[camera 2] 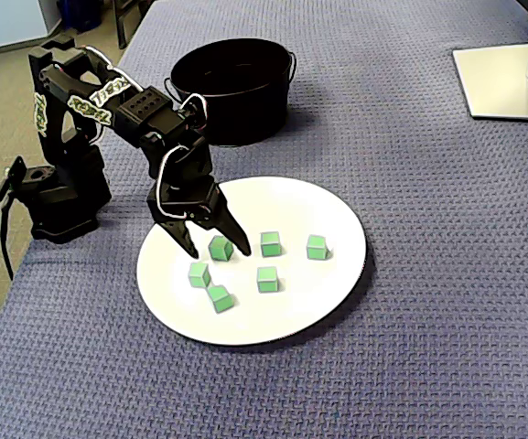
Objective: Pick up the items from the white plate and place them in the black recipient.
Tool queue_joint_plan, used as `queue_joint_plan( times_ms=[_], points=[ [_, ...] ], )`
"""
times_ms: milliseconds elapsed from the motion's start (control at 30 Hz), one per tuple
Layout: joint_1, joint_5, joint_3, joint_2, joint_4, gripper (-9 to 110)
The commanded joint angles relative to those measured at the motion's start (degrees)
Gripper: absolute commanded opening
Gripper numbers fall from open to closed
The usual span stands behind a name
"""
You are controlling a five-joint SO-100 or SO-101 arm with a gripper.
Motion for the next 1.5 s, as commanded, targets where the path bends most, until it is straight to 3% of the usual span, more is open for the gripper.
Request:
queue_joint_plan(
  times_ms=[0,133,333,500,733,833,933,1033,1133,1267,1467],
  points=[
    [-1.3,-0.6,-1.0,0.4,-0.6,27],
    [-1.7,-0.1,-1.1,0.4,-0.4,23],
    [-1.4,0.1,-1.0,1.1,-0.9,0],
    [-0.9,0.0,0.7,3.9,-2.1,0],
    [2.3,1.6,-23.4,25.1,19.9,0],
    [-7.3,2.3,-32.9,34.1,23.4,0],
    [-25.7,3.4,-44.4,36.8,27.3,0],
    [-48.0,1.0,-49.9,34.5,30.5,0],
    [-61.3,1.1,-50.4,26.8,30.9,0],
    [-69.2,-1.3,-47.5,10.3,29.5,0],
    [-71.0,-0.8,-54.1,-14.9,27.3,0]
  ],
)
